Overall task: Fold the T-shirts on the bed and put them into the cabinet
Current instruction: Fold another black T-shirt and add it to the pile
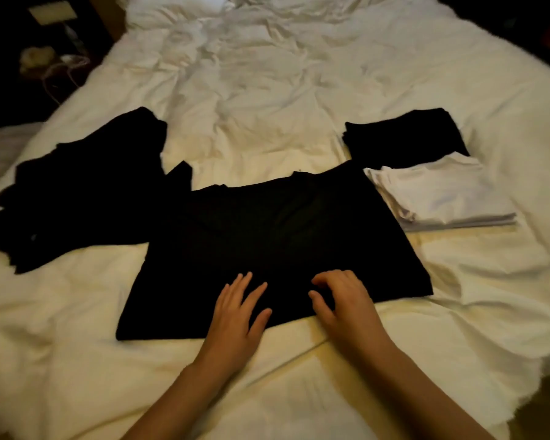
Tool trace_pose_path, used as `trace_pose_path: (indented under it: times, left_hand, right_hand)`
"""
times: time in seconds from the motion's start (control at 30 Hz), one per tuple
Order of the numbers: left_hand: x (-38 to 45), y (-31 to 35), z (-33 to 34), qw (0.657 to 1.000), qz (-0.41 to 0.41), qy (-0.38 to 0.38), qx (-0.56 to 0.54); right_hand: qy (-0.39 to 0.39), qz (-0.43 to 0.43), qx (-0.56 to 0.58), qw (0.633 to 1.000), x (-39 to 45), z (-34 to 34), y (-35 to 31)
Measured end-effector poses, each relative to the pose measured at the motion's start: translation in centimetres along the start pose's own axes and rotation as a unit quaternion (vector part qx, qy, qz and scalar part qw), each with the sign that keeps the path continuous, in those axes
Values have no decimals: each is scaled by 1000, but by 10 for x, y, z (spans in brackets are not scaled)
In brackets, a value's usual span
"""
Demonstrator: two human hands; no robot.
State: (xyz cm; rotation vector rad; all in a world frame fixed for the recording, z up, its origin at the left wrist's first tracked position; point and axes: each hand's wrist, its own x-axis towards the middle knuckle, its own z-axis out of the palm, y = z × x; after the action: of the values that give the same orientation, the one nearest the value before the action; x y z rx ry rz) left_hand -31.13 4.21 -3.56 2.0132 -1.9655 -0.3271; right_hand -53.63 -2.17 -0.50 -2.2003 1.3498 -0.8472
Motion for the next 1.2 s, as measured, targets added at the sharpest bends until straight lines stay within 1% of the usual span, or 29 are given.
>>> trace_pose_path:
  times: [0.13,0.2,0.3,0.4,0.57,0.63,0.73,0.83,0.93,1.0,1.07,1.13,1.2]
  left_hand:
    - [-28,-18,-13,997,-35,41,-53]
    - [-36,-29,-23,993,-54,75,-69]
    - [-41,-55,-34,982,-88,146,-78]
    - [-47,-81,-43,969,-133,184,-101]
    - [-58,-110,-62,931,-220,246,-157]
    - [-60,-123,-69,912,-264,272,-159]
    - [-59,-133,-76,890,-311,274,-191]
    - [-59,-136,-74,886,-318,260,-216]
    - [-60,-141,-75,862,-337,265,-269]
    - [-61,-143,-78,850,-344,267,-296]
    - [-61,-143,-80,846,-346,259,-312]
    - [-63,-147,-80,845,-349,255,-316]
    - [-64,-151,-79,843,-351,253,-319]
  right_hand:
    - [-69,-9,-14,997,28,18,-28]
    - [-94,-27,-32,995,49,30,-41]
    - [-138,-31,-46,989,82,50,-60]
    - [-177,-29,-41,983,113,70,-87]
    - [-230,-24,-52,971,164,107,-127]
    - [-236,-41,-72,968,183,122,-140]
    - [-244,-52,-91,964,208,142,-155]
    - [-253,-63,-116,958,230,164,-169]
    - [-258,-77,-136,953,249,184,-177]
    - [-259,-73,-128,955,261,194,-184]
    - [-264,-57,-112,956,274,200,-190]
    - [-285,-45,-130,949,284,205,-193]
    - [-272,-49,-146,950,292,208,-192]
